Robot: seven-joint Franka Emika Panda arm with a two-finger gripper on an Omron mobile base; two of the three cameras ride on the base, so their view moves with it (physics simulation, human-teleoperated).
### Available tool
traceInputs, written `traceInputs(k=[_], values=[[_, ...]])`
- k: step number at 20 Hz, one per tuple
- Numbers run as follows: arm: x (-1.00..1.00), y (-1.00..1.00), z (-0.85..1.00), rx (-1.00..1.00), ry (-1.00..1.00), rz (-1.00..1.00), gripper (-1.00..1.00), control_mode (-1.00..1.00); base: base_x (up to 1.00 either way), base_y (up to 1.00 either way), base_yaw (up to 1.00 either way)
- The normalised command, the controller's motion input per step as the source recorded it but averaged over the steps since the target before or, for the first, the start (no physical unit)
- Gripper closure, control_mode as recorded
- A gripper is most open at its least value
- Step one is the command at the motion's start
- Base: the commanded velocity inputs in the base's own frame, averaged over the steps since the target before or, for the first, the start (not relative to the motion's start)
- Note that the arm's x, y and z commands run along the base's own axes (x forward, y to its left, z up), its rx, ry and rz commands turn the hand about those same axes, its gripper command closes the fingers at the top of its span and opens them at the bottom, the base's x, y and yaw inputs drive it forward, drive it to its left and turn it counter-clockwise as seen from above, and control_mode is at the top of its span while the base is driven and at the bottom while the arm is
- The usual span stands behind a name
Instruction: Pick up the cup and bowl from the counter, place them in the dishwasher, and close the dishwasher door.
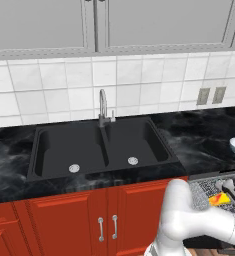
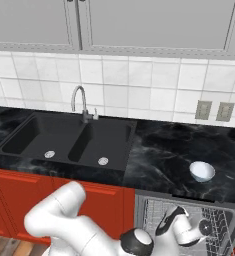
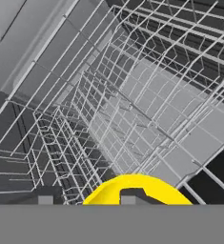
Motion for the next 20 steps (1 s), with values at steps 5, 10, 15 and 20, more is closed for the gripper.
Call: traceInputs(k=[5,10,15,20], values=[[-0.73,-0.33,-1.0,0.0,0.0,0.05,-1.0,-1.0,0.0,0.0,0.0],[-0.9,-0.27,-0.91,0.0,0.0,0.09,-1.0,-1.0,0.0,0.0,0.0],[-0.13,-0.09,0.44,-0.01,-0.09,0.01,-1.0,-1.0,0.0,0.0,0.0],[-0.13,-0.01,0.29,-0.07,-0.03,0.04,-1.0,-1.0,0.0,0.0,0.0]])
